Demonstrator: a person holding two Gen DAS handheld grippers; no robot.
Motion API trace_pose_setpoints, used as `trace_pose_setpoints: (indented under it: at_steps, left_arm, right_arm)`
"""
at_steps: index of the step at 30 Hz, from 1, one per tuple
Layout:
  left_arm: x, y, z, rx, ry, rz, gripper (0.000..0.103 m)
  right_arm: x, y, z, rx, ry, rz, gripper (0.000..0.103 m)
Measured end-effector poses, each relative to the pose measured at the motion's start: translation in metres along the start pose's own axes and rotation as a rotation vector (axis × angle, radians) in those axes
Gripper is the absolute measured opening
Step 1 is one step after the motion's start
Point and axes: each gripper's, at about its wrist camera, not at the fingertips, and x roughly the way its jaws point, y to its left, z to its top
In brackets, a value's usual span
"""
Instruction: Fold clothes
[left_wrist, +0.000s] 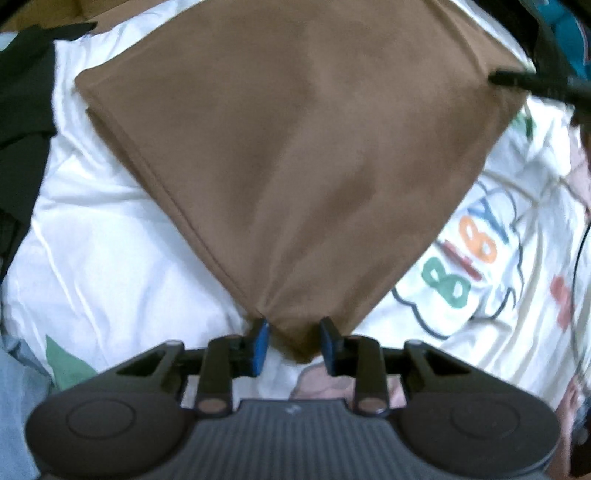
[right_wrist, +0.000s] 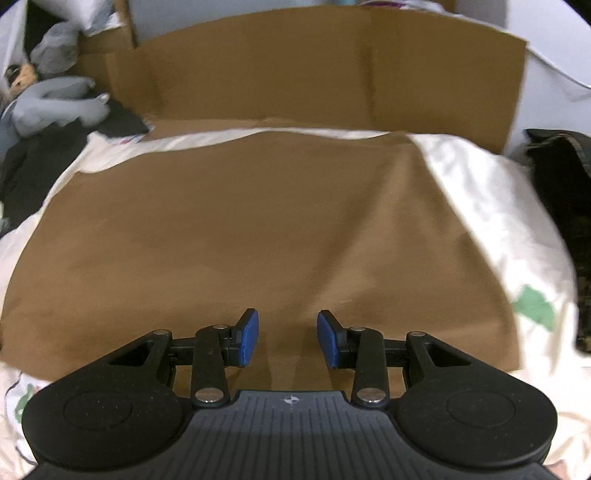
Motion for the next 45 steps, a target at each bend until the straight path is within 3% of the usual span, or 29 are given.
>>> trace_pose_setpoints:
  at_steps: [6, 14, 24, 38, 45]
  left_arm:
    - [-0.013, 0.010, 0.004, -0.043, -0.059, -0.025, 0.031]
    - [-0.016, 0.001, 0.015, -0.018, -0.091, -0.047, 0.031]
    - [-0.008, -0.023, 0.038, 0.011, -0.123, -0.095, 0.031]
    - [0.008, -0.078, 0.093, 0.207, -0.159, -0.237, 0.030]
    - [0.028, -0.120, 0.097, 0.281, -0.112, -0.288, 0.009]
  right_arm:
    - [0.002, 0.042, -0.021, -0.067, 0.048, 0.072, 0.043]
    - [-0.005, 0.073, -0.035, -0.131, 0.060, 0.110, 0.043]
    - [-0.006, 0.025, -0.033, -0.064, 0.052, 0.007, 0.042]
    - [-0.026, -0.060, -0.046, 0.106, -0.014, -0.163, 0.042]
    - [-0.030, -0.063, -0.041, 0.132, -0.051, -0.147, 0.042]
